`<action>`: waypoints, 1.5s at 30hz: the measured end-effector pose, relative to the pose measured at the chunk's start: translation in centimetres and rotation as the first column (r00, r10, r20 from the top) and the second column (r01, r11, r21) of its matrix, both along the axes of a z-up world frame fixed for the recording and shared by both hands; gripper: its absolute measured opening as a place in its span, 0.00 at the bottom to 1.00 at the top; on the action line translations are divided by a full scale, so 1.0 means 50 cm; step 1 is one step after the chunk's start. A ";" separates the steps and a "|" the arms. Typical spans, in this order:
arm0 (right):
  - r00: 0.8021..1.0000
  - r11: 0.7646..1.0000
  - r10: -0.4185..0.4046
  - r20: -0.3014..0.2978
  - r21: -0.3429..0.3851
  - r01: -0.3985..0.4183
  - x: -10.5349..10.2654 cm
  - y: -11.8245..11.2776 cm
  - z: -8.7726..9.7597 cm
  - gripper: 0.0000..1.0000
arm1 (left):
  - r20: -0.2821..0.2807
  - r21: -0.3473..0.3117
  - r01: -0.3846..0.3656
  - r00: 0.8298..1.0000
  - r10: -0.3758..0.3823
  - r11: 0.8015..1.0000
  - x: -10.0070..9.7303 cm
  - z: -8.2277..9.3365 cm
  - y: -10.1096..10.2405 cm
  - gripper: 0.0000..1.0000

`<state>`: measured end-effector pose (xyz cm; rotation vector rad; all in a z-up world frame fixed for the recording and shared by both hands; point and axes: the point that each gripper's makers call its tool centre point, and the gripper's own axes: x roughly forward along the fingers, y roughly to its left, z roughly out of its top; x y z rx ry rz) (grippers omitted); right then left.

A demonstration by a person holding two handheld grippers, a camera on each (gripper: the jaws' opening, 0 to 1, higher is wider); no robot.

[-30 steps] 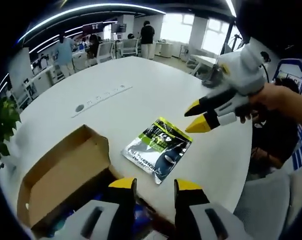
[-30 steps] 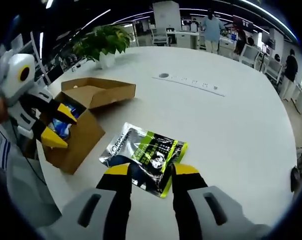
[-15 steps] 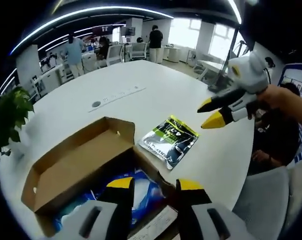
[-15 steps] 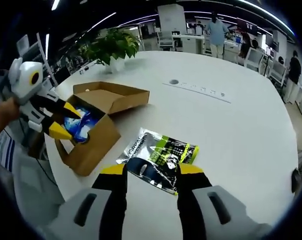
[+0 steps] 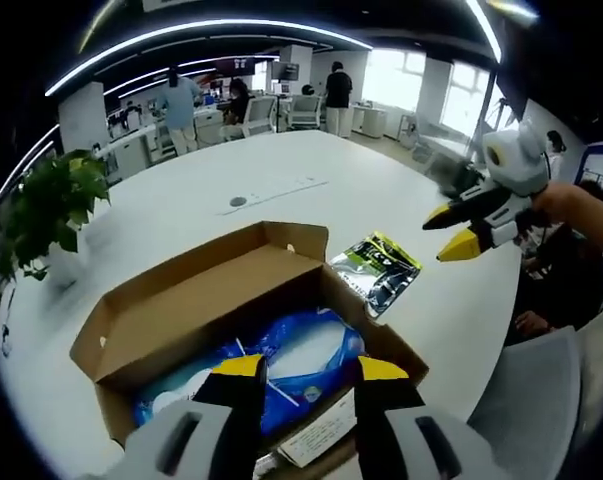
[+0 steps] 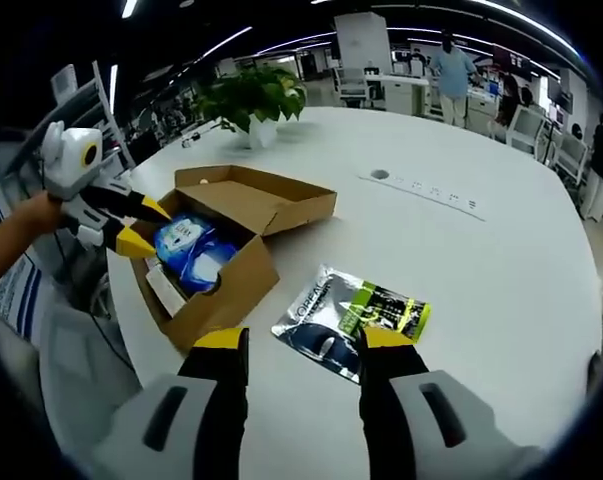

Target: Operate the shoe box by opening the lid, removing the specified soft item, and placing it in the target area until the item is outside and the box remains undamaged.

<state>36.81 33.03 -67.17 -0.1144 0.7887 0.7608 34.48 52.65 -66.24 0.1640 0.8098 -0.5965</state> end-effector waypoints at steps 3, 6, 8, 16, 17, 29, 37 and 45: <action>1.000 1.000 0.014 0.006 0.008 -0.014 -0.004 0.015 0.001 0.41 | 0.011 0.004 -0.017 1.000 0.017 1.000 -0.001 0.005 0.031 0.36; 0.999 0.999 0.032 0.004 0.010 -0.032 -0.009 0.032 -0.001 0.41 | 0.021 0.004 -0.042 0.999 0.042 0.999 -0.004 0.009 0.058 0.36; 0.999 0.999 0.048 0.003 0.013 -0.048 -0.013 0.045 -0.002 0.41 | 0.023 0.007 -0.058 0.998 0.058 0.998 -0.008 0.009 0.079 0.36; 0.996 0.995 0.088 0.012 0.045 -0.088 -0.021 0.101 0.006 0.41 | 0.031 0.021 -0.106 0.994 0.106 0.994 -0.023 0.004 0.138 0.36; 0.996 0.995 0.089 0.012 0.046 -0.090 -0.021 0.104 0.006 0.41 | 0.031 0.023 -0.108 0.994 0.107 0.994 -0.024 0.003 0.141 0.35; 0.990 0.988 0.140 0.010 0.066 -0.140 -0.029 0.171 0.001 0.39 | 0.043 0.032 -0.193 0.981 0.191 0.981 -0.051 -0.005 0.224 0.35; 0.987 0.983 0.161 0.011 0.081 -0.162 -0.027 0.213 0.006 0.39 | 0.054 0.037 -0.256 0.966 0.254 0.966 -0.056 -0.013 0.279 0.33; 0.982 0.978 0.189 0.008 0.083 -0.189 -0.021 0.261 -0.002 0.37 | 0.069 0.051 -0.322 0.945 0.319 0.945 -0.064 -0.026 0.330 0.30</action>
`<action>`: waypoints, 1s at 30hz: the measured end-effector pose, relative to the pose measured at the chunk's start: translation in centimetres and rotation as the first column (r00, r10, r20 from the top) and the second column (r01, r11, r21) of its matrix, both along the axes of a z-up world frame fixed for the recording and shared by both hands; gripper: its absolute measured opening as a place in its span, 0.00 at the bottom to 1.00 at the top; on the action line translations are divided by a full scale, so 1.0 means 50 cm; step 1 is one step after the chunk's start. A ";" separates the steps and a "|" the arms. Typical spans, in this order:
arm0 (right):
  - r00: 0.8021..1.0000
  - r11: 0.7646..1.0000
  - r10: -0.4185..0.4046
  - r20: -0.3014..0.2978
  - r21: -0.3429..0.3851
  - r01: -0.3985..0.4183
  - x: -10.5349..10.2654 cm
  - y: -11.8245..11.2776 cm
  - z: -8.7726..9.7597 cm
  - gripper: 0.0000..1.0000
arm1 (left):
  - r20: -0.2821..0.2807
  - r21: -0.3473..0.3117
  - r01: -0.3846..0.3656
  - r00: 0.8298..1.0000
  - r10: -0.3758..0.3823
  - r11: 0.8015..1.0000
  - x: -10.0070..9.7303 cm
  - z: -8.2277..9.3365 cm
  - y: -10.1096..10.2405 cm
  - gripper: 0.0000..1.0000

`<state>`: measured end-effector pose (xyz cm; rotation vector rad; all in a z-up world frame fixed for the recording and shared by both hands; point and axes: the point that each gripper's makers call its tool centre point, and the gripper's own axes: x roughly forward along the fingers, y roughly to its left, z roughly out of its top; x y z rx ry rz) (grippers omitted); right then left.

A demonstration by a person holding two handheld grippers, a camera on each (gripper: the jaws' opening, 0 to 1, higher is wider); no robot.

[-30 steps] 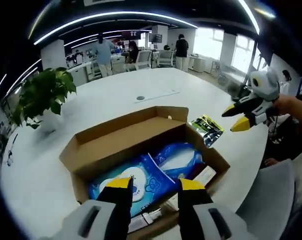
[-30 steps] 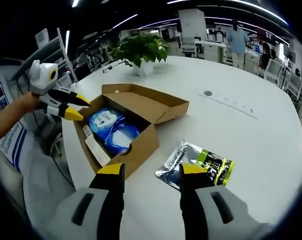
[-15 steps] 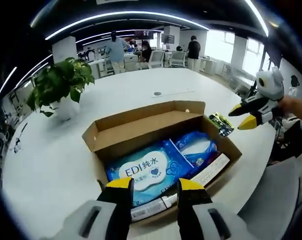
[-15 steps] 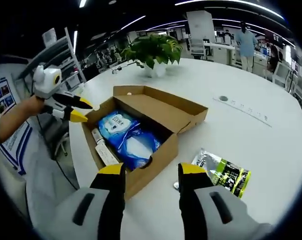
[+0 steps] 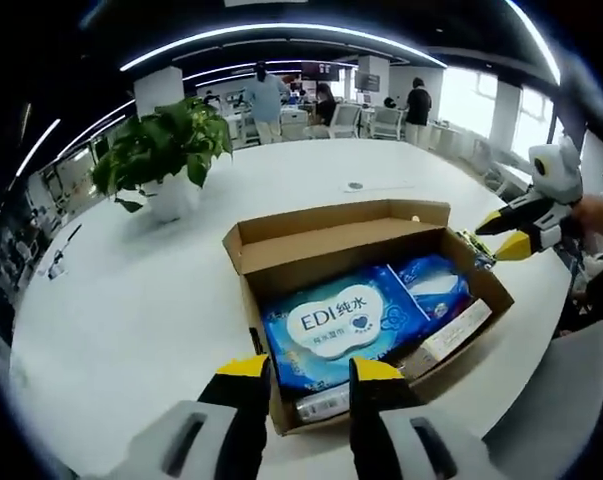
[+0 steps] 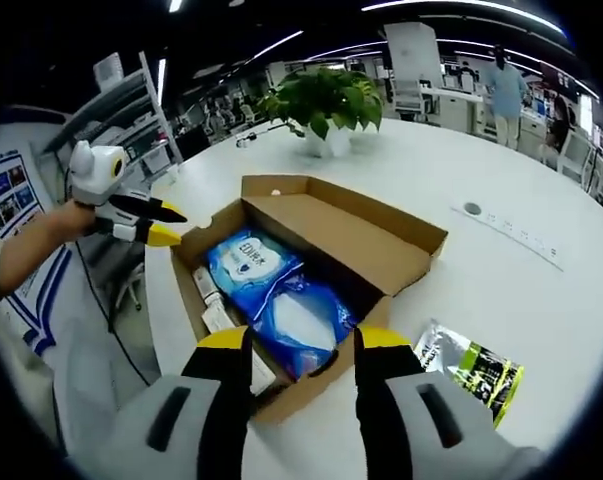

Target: Operate the shoe box by opening the lid, removing the specified soft item, and placing it in the target area until the item is outside and the box remains undamaged.

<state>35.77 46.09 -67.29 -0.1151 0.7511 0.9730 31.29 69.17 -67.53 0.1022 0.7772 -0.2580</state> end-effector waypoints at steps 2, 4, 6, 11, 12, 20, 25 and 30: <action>1.000 1.000 0.005 -0.002 0.001 -0.005 0.000 0.009 -0.002 0.37 | -0.003 0.001 -0.007 1.000 0.007 1.000 -0.003 -0.005 0.006 0.29; 1.000 1.000 0.012 -0.005 -0.001 -0.012 0.000 0.021 -0.006 0.37 | -0.010 0.005 -0.017 1.000 0.017 1.000 -0.007 -0.015 0.016 0.29; 1.000 1.000 0.016 -0.005 -0.001 -0.016 0.002 0.031 -0.009 0.37 | -0.016 0.002 -0.028 0.999 0.028 1.000 -0.011 -0.021 0.023 0.28; 1.000 1.000 0.018 -0.013 0.001 -0.018 0.004 0.052 -0.020 0.35 | -0.026 0.001 -0.059 0.998 0.060 0.998 -0.017 -0.037 0.043 0.27; 1.000 1.000 0.017 -0.015 0.000 -0.017 0.004 0.058 -0.022 0.35 | -0.027 -0.002 -0.063 0.998 0.063 0.998 -0.017 -0.038 0.044 0.26; 0.999 0.999 0.039 -0.018 0.004 -0.038 0.007 0.100 -0.038 0.32 | -0.055 -0.031 -0.114 0.992 0.113 0.993 -0.026 -0.061 0.056 0.12; 0.998 0.998 0.056 -0.020 0.000 -0.056 0.009 0.123 -0.050 0.31 | -0.057 -0.026 -0.138 0.989 0.136 0.990 -0.027 -0.065 0.066 0.05; 0.997 0.997 0.074 -0.024 -0.003 -0.074 0.012 0.148 -0.065 0.30 | -0.065 -0.041 -0.140 0.988 0.137 0.989 -0.028 -0.065 0.063 0.05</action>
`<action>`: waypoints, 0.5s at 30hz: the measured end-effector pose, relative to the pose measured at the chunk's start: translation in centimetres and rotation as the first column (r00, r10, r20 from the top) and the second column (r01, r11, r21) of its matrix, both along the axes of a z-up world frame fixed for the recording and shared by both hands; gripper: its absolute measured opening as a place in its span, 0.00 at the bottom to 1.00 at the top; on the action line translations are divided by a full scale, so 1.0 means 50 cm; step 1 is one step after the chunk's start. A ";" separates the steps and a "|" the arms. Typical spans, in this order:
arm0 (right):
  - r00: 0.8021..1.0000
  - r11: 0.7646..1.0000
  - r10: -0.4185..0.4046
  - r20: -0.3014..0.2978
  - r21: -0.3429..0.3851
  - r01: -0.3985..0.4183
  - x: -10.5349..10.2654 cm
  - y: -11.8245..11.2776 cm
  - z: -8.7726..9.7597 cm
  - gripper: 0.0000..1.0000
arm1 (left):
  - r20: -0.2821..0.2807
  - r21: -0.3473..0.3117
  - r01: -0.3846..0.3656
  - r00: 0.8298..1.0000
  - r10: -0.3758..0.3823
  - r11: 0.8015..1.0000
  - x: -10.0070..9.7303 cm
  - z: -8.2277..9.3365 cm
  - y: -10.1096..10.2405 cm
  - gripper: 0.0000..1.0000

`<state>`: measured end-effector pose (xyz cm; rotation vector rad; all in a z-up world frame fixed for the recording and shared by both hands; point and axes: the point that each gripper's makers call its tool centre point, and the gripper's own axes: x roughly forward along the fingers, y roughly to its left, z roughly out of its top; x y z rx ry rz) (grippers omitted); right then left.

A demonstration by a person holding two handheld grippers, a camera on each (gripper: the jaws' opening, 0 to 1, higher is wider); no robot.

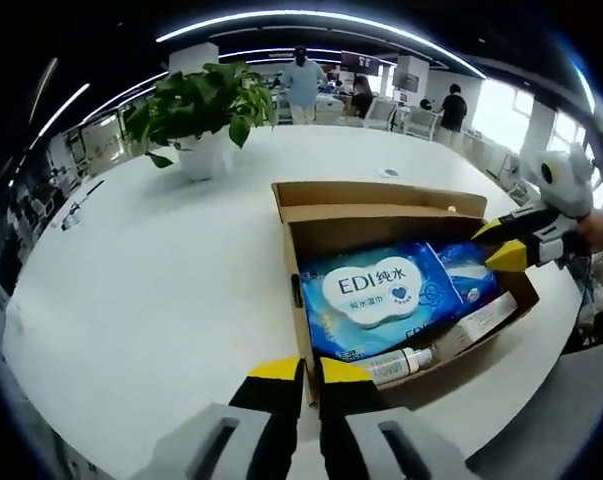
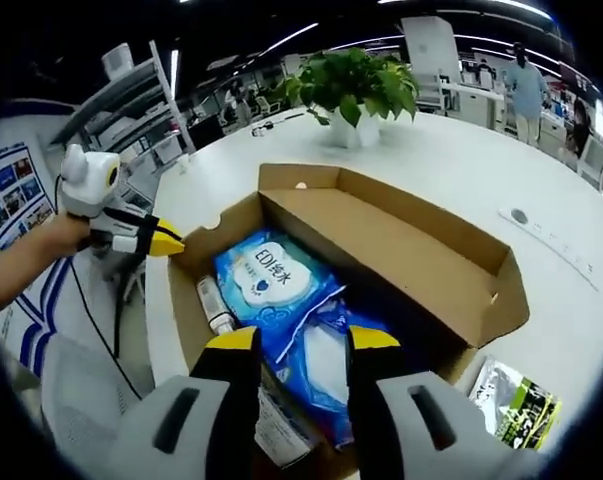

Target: Operate the shoe box by opening the lid, removing the specified soft item, and placing it in the target area until the item is outside and the box remains undamaged.

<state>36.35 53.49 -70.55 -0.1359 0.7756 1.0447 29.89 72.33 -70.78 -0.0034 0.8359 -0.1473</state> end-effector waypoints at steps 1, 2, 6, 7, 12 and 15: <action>1.000 1.000 0.003 -0.001 -0.001 -0.003 0.000 0.003 -0.002 0.30 | 0.000 -0.003 -0.001 1.000 0.001 1.000 0.000 0.000 -0.001 0.04; 1.000 1.000 0.004 -0.001 0.000 -0.004 0.000 0.006 -0.003 0.29 | 0.000 -0.005 -0.001 1.000 0.001 1.000 -0.001 0.000 -0.001 0.04; 1.000 1.000 0.013 -0.012 0.002 -0.013 0.002 0.024 -0.015 0.29 | 0.001 0.000 0.002 1.000 -0.002 1.000 -0.003 0.001 -0.004 0.04; 1.000 1.000 0.013 -0.017 0.000 -0.013 0.004 0.029 -0.019 0.29 | 0.001 0.002 0.004 1.000 -0.004 1.000 -0.003 0.001 -0.005 0.04; 0.999 1.000 0.029 -0.022 -0.005 -0.029 0.007 0.045 -0.031 0.27 | -0.003 0.008 0.006 1.000 -0.006 1.000 -0.003 0.000 -0.007 0.04; 0.999 0.999 0.036 -0.030 -0.015 -0.037 0.010 0.053 -0.042 0.27 | -0.002 0.004 0.004 1.000 -0.004 1.000 -0.004 -0.001 -0.007 0.04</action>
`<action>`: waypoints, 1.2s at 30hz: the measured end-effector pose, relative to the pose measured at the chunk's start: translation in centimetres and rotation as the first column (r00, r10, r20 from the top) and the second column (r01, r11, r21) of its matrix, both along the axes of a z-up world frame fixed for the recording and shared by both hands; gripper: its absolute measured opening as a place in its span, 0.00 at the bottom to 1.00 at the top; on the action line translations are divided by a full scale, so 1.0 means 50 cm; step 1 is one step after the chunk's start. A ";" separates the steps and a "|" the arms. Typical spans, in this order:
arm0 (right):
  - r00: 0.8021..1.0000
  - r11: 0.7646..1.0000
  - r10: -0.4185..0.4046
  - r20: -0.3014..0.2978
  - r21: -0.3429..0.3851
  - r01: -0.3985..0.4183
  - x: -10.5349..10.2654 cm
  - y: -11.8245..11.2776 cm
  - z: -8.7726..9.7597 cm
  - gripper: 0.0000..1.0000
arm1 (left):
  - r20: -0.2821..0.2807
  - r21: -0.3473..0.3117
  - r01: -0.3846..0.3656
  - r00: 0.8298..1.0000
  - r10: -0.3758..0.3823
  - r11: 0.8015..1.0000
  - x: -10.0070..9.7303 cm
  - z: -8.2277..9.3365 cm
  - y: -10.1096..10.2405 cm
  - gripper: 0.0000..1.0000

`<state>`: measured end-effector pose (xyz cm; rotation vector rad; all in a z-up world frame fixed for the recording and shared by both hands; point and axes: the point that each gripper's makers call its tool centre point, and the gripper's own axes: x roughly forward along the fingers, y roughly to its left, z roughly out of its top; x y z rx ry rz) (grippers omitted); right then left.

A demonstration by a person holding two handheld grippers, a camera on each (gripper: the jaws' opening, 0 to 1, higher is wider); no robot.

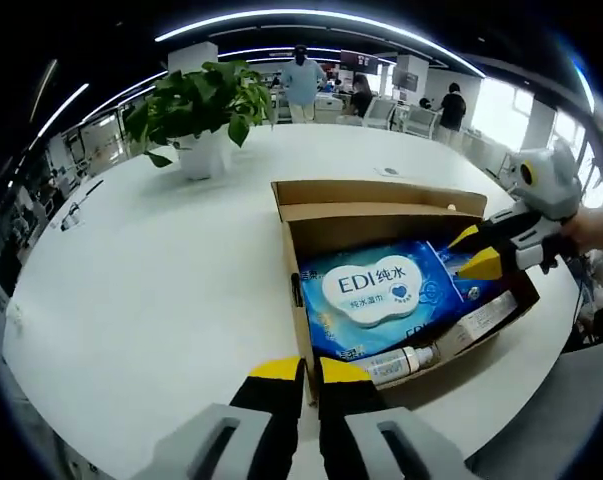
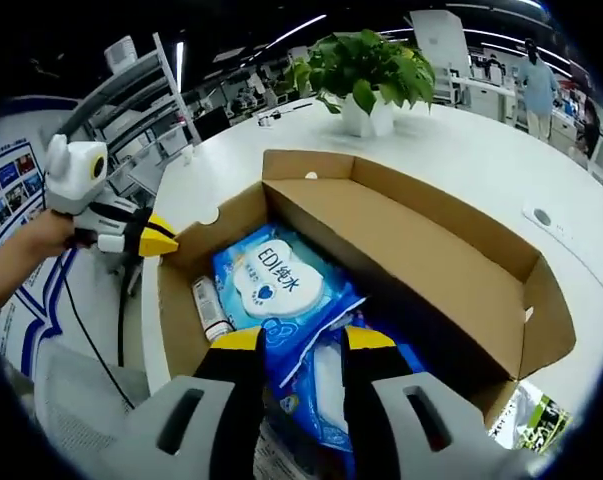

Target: Operate the shoe box by opening the lid, removing the specified soft item, and placing it in the target area until the item is outside and the box remains undamaged.

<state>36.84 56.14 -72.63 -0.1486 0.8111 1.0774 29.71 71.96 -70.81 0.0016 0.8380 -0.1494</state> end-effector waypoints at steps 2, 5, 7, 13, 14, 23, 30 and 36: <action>1.000 1.000 0.004 -0.009 -0.004 -0.004 0.001 0.005 -0.007 0.27 | 0.000 0.000 0.001 1.000 -0.001 1.000 0.000 0.000 0.000 0.04; 1.000 1.000 0.010 -0.014 -0.013 -0.011 0.002 0.010 -0.017 0.27 | -0.001 0.000 0.002 1.000 -0.002 1.000 0.000 -0.001 -0.001 0.04; 1.000 1.000 0.012 -0.021 -0.015 -0.012 0.002 0.016 -0.022 0.27 | -0.001 -0.002 0.001 1.000 -0.001 1.000 0.001 -0.001 -0.001 0.04; 0.999 1.000 0.002 -0.044 -0.012 -0.002 0.009 0.030 -0.036 0.24 | -0.001 -0.012 -0.003 1.000 0.003 1.000 0.004 -0.003 0.001 0.04; 0.999 1.000 -0.005 -0.049 -0.006 0.005 0.011 0.033 -0.038 0.23 | -0.001 -0.011 -0.002 1.000 0.002 1.000 0.004 -0.003 0.001 0.04; 0.994 0.997 -0.078 -0.074 -0.030 0.076 0.025 0.030 -0.051 0.06 | 0.000 -0.017 -0.002 1.000 0.002 1.000 0.006 -0.003 0.004 0.04; 0.997 0.998 -0.059 -0.046 -0.017 0.058 0.020 0.031 -0.029 0.03 | -0.007 -0.016 0.006 1.000 -0.006 1.000 0.005 -0.003 0.006 0.04; 0.998 0.998 -0.056 -0.029 -0.024 0.055 0.016 0.019 -0.016 0.02 | -0.011 -0.012 0.012 1.000 -0.012 1.000 0.003 -0.002 0.004 0.04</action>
